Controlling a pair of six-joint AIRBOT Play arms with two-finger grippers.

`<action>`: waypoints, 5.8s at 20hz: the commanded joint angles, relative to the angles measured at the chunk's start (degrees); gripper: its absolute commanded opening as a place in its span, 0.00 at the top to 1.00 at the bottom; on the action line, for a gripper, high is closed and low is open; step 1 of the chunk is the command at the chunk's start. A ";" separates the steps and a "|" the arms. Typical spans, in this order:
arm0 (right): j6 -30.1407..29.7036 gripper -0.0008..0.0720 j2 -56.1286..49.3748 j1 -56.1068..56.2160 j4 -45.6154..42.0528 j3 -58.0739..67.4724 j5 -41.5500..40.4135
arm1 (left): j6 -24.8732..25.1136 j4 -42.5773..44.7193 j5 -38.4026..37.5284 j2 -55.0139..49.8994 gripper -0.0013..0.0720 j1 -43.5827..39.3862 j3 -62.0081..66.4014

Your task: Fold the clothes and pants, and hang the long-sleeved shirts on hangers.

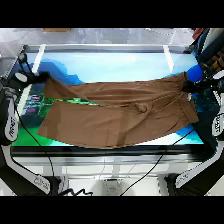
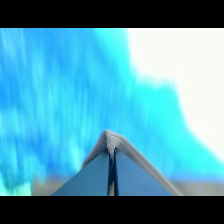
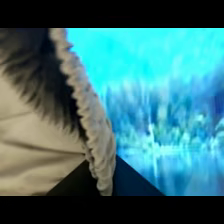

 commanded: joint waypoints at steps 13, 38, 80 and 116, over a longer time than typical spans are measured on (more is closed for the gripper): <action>2.78 0.95 1.88 0.04 0.04 1.60 -6.32 | 4.00 15.58 -28.98 -1.01 0.96 4.11 3.87; 8.46 0.43 9.86 -2.84 -8.09 7.37 5.55 | 1.81 13.22 -29.33 5.33 0.10 4.85 3.85; 21.86 0.23 26.82 -12.79 6.25 -49.31 -23.93 | -2.16 9.31 -47.01 21.03 0.57 4.72 -1.84; 18.64 0.95 50.18 -10.03 -17.68 -48.28 -8.00 | -3.56 1.81 -41.77 44.24 0.26 26.75 -57.64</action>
